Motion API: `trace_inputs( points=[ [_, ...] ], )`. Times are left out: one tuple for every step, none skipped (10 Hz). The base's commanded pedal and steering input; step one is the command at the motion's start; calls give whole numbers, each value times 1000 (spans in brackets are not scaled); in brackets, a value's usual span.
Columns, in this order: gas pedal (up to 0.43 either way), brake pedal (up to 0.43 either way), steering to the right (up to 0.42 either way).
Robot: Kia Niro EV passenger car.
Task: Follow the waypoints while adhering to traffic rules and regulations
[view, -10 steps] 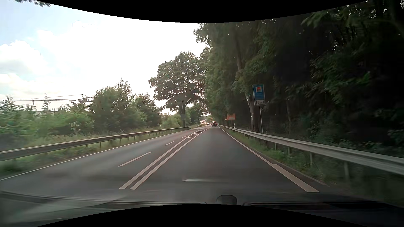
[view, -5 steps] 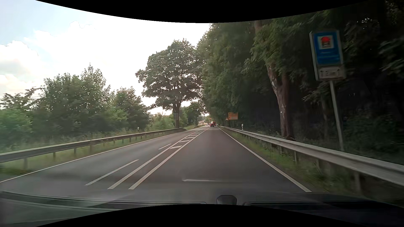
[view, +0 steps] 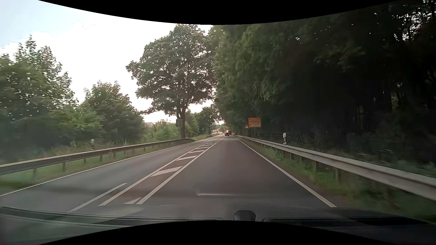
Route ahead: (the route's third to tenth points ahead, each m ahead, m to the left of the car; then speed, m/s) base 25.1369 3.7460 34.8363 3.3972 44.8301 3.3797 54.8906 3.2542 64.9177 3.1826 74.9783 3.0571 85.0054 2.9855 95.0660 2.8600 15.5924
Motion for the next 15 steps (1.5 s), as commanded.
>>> trace_inputs(
  points=[
    [138, 0, 1],
    [138, 0, 1],
    [138, 0, 1],
    [138, 0, 1],
    [138, 0, 1],
    [138, 0, 1],
    [138, 0, 1],
    [130, 0, 1],
    [118, 0, 1],
    [118, 0, 1],
    [118, 0, 1],
    [110, 0, 1],
    [110, 0, 1],
    [110, 0, 1],
    [110, 0, 1]
  ],
)
